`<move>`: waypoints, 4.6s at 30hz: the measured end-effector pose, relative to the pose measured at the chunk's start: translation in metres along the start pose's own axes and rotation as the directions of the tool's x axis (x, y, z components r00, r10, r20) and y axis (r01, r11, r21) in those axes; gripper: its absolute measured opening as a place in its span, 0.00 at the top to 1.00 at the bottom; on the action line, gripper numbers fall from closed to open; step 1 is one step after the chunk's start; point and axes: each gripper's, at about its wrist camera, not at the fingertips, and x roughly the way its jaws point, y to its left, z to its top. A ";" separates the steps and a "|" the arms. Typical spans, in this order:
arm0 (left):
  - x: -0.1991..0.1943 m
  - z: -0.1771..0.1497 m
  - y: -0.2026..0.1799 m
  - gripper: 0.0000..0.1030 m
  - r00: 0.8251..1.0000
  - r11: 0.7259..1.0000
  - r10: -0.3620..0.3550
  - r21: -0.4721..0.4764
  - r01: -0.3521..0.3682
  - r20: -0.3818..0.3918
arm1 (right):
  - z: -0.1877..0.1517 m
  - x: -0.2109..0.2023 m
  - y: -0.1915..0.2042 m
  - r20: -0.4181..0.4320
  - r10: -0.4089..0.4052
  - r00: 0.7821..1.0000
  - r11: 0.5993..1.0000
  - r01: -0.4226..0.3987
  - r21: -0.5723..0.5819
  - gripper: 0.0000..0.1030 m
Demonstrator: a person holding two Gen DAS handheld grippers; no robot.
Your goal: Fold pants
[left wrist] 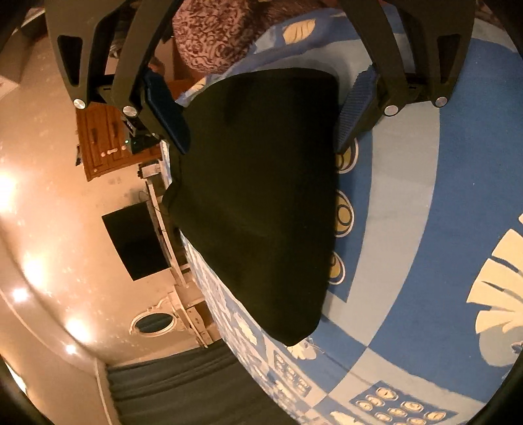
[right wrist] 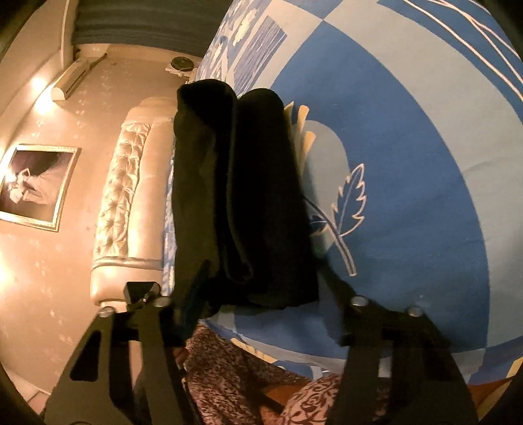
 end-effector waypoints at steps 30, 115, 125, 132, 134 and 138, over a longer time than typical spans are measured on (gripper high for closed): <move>0.005 -0.009 0.022 0.65 0.994 0.999 0.002 -0.048 -0.008 -0.106 | 0.004 -0.007 -0.017 0.001 0.044 0.999 0.999 -0.044 -0.011 0.66; 0.018 0.188 0.047 0.61 0.928 0.914 0.357 0.166 -0.371 0.109 | 0.143 0.159 0.057 0.059 0.130 0.990 0.990 -0.127 -0.055 0.63; 0.020 0.192 0.051 0.61 0.932 0.919 0.348 0.159 -0.361 0.105 | 0.146 0.160 0.057 0.061 0.131 0.989 0.990 -0.128 -0.053 0.63; 0.020 0.192 0.052 0.61 0.932 0.919 0.347 0.159 -0.361 0.106 | 0.150 0.166 0.059 0.068 0.137 0.988 0.990 -0.134 -0.049 0.63; 0.020 0.193 0.054 0.61 0.934 0.922 0.341 0.155 -0.354 0.106 | 0.148 0.164 0.056 0.070 0.139 0.988 0.990 -0.136 -0.049 0.63; 0.021 0.195 0.058 0.59 0.939 0.929 0.327 0.148 -0.340 0.101 | 0.147 0.165 0.057 0.072 0.140 0.988 0.989 -0.137 -0.047 0.63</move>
